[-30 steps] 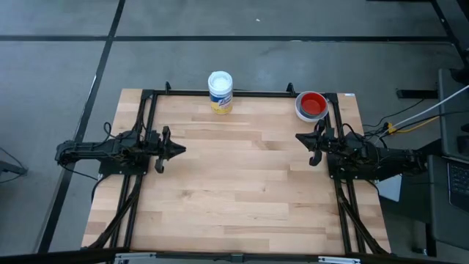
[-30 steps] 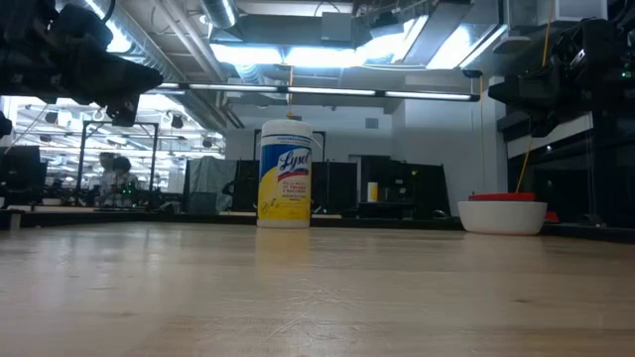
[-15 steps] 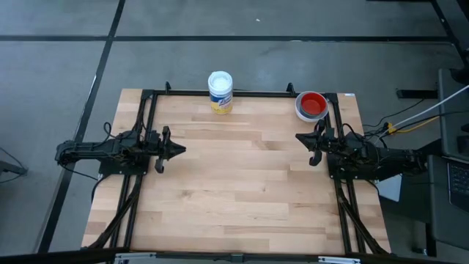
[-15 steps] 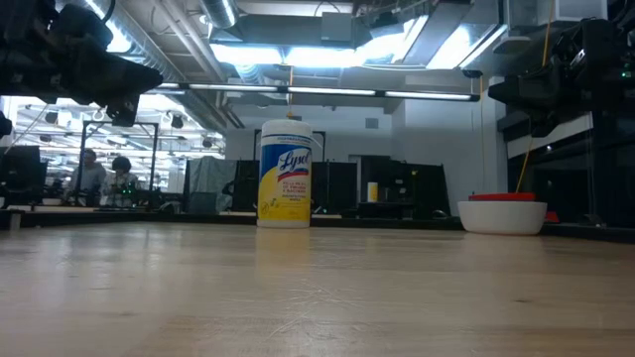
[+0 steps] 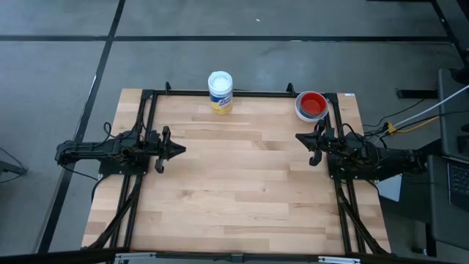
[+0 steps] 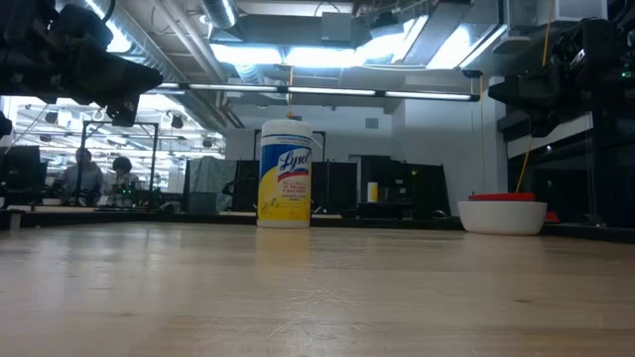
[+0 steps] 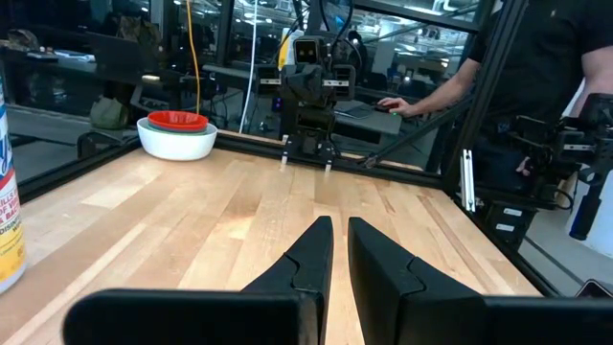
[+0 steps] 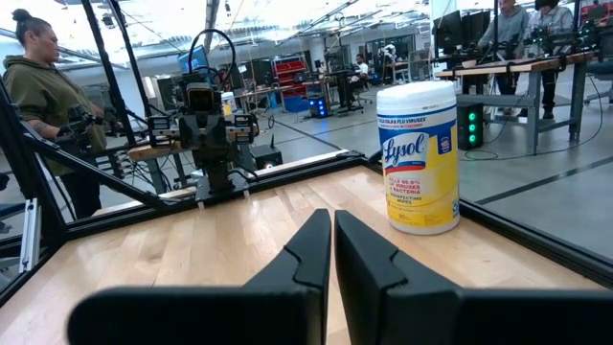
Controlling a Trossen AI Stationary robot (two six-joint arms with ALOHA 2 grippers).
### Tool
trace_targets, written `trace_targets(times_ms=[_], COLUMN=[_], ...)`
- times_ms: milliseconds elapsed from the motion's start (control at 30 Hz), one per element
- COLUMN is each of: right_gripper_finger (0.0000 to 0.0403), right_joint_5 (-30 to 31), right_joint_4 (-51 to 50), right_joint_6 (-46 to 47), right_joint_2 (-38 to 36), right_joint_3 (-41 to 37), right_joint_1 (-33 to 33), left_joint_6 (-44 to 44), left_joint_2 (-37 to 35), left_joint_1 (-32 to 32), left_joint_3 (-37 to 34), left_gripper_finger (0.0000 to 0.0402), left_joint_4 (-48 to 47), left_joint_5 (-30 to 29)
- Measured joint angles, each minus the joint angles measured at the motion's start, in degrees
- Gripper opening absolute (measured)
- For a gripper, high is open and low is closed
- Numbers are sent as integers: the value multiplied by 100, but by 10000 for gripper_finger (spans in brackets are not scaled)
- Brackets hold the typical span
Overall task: Nest bowls inside each other
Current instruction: Return to Home Position
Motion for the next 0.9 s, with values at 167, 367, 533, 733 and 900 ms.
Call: trace_targets(times_ms=[167, 367, 533, 733, 900], right_gripper_finger=[20, 20, 20, 20, 20], right_joint_5=[0, 0, -2, -655, -1964], right_joint_4=[0, 0, 0, -114, -134], right_joint_6=[-2, -1, -2, 165, 454], right_joint_2=[0, 0, 0, 0, 0], right_joint_3=[0, 0, 0, 0, 0], right_joint_1=[2, 0, 0, 7, 12], left_joint_6=[4, 0, 1, 2, 0], left_joint_2=[1, 0, -1, 0, 1], left_joint_1=[0, 0, 1, 0, 2], left_joint_3=[0, 0, 0, 0, 0], left_gripper_finger=[31, 31, 31, 31, 31], left_joint_4=[0, 0, 0, 0, 1], left_joint_5=[-1, 0, -1, 1, 1])
